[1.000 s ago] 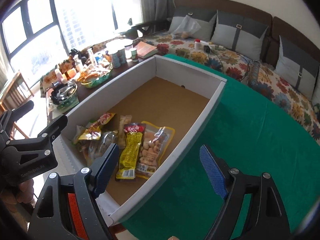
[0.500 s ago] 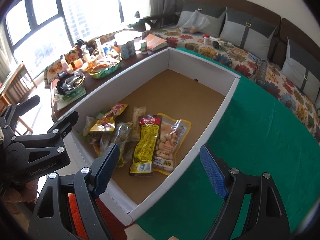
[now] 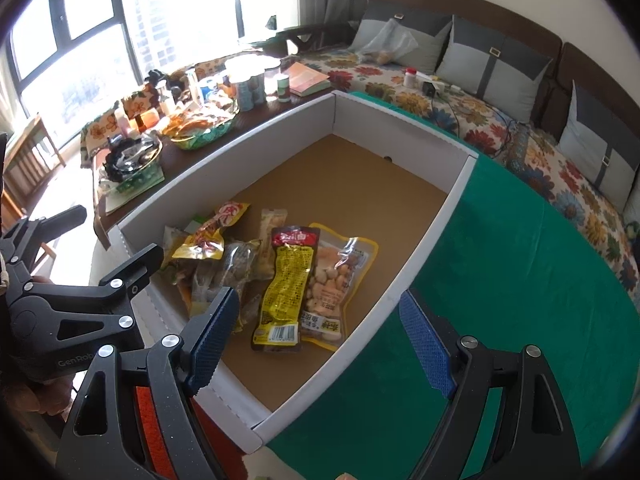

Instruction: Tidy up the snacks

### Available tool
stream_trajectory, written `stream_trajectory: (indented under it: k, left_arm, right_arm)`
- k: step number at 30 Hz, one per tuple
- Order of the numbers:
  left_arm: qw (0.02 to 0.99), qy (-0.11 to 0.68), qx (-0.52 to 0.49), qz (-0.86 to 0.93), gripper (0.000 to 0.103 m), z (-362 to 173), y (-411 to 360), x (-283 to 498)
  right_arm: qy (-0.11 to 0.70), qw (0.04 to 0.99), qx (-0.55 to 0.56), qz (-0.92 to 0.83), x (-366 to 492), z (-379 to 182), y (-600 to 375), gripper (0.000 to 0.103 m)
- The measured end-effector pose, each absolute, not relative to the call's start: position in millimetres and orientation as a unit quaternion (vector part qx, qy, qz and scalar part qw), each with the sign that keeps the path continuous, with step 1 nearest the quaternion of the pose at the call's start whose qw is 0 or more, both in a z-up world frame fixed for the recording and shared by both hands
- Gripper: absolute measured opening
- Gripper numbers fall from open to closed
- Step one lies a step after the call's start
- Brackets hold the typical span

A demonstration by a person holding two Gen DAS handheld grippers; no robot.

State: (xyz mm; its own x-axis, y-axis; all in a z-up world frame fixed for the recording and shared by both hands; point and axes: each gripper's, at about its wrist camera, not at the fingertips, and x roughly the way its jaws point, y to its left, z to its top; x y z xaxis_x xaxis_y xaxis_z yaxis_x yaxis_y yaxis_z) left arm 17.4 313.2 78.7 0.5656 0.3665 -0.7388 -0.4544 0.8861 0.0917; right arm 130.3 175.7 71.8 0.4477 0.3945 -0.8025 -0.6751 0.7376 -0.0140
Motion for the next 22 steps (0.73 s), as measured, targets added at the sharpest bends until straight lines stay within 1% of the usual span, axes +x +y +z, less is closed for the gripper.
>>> stream_trajectory:
  k: [16, 22]
  left_arm:
    - [0.881, 0.408, -0.068, 0.232, 0.103, 71, 323, 17]
    - [0.877, 0.41, -0.094, 0.231, 0.103, 70, 329, 13]
  right_arm:
    - [0.423, 0.828, -0.177, 0.323, 127, 64, 184, 0.085]
    - [0.429, 0.824, -0.183, 0.323, 126, 59, 188, 0.085]
